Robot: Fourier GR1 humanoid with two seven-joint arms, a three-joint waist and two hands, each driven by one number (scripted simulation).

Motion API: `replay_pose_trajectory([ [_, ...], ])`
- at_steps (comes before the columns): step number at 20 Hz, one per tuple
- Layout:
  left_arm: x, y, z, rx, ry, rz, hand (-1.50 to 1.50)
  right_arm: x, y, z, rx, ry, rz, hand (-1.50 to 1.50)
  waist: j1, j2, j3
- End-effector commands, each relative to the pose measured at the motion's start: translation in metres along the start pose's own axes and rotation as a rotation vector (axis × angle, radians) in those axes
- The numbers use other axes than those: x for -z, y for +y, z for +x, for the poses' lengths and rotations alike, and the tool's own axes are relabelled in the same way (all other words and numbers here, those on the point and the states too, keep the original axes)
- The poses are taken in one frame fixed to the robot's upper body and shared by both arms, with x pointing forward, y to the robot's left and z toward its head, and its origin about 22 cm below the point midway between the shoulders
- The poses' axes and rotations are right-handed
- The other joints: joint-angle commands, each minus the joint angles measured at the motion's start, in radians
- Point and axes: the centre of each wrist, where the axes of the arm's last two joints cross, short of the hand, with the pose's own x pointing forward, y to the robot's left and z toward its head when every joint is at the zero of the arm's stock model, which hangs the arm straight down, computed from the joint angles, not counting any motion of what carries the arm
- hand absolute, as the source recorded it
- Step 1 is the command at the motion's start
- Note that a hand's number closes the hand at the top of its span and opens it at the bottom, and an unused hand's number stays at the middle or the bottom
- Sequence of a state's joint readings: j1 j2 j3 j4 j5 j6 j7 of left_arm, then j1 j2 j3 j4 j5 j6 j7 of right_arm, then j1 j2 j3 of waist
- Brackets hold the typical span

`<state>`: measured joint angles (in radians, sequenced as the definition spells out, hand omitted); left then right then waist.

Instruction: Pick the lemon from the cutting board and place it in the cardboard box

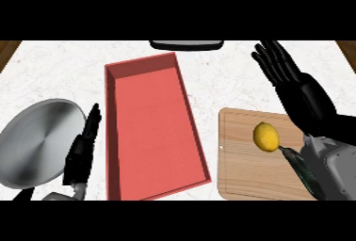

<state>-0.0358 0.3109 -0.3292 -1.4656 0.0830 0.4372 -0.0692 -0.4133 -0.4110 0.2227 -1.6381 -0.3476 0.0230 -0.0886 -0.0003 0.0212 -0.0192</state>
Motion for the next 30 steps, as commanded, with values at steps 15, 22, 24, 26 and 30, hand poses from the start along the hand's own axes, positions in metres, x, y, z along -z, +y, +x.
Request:
replay_pose_trajectory([
  [15, 0.024, 0.039, 0.011, 0.107, 0.085, 0.001, 0.0, -0.074, -0.043, -0.069, -0.423, 0.256, -1.032, -1.5, -0.007, -0.021, 0.019],
  [22, -0.001, 0.063, 0.012, 0.104, 0.095, 0.002, 0.0, -0.107, -0.07, -0.036, -0.77, 0.619, -0.67, -1.5, -0.003, -0.032, 0.015],
  [24, 0.007, 0.061, 0.01, 0.11, 0.099, -0.007, 0.0, -0.103, -0.071, -0.021, -0.783, 0.713, -0.561, -1.5, -0.017, -0.028, 0.014],
  [26, 0.011, 0.066, 0.014, 0.115, 0.108, 0.007, 0.0, -0.106, -0.068, -0.016, -0.814, 0.845, -0.427, -1.5, -0.017, -0.028, 0.013],
  [30, 0.016, 0.068, 0.02, 0.12, 0.083, -0.009, 0.0, -0.085, -0.061, 0.008, -0.848, 1.028, -0.243, -1.5, 0.0, -0.025, 0.014],
])
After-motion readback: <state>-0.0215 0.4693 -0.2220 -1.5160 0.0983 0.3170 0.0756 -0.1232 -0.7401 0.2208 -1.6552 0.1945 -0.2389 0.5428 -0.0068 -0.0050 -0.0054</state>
